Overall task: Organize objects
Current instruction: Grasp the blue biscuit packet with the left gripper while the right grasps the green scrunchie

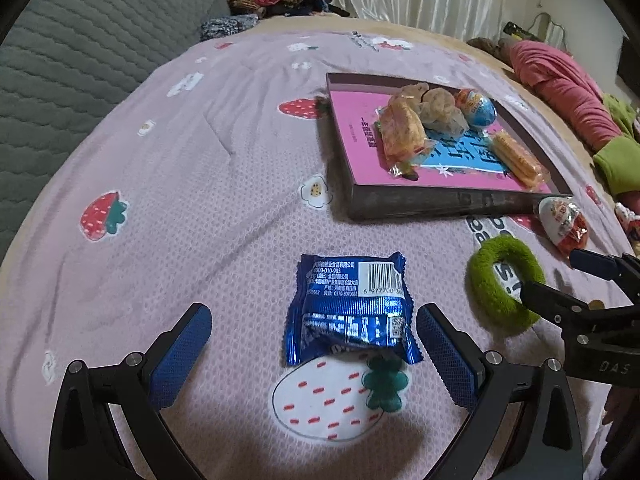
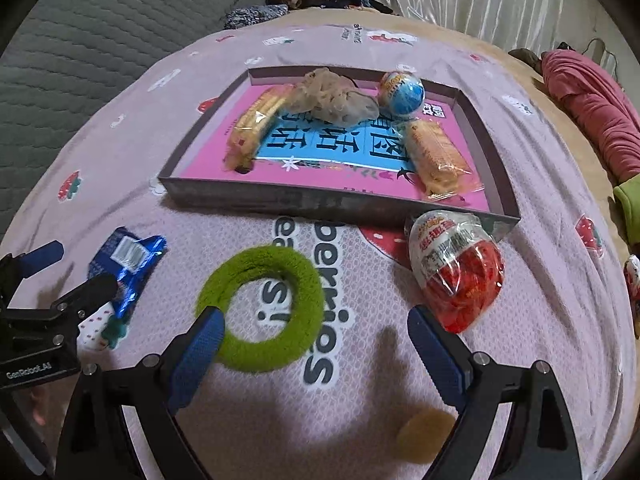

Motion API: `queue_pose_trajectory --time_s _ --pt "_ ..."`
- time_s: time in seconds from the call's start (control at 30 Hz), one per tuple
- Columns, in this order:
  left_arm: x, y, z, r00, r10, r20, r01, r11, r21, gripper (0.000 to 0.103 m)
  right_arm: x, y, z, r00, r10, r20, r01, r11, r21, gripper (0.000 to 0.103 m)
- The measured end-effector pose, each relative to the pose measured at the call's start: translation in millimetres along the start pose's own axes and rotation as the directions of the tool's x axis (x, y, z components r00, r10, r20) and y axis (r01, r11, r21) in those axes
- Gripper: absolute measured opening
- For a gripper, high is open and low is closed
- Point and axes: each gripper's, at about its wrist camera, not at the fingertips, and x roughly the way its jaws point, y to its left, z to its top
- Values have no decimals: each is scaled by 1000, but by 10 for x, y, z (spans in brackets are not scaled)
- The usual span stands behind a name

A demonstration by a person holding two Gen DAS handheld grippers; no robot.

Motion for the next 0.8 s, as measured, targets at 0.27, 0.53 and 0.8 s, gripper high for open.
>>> queue_pose_trajectory --time_s 0.27,0.53,0.8 --pt "221 -32 48 1000 -12 -19 12 1000 -3 102 211 0 68 1000 8 -13 -8 1000 10 87" --pt "327 -55 98 999 -20 -29 20 1000 -3 102 320 99 152 999 -15 -29 14 999 -49 71" --pt "355 -107 82 999 -22 -45 23 999 23 77 368 210 194 999 -15 -29 12 994 -104 52"
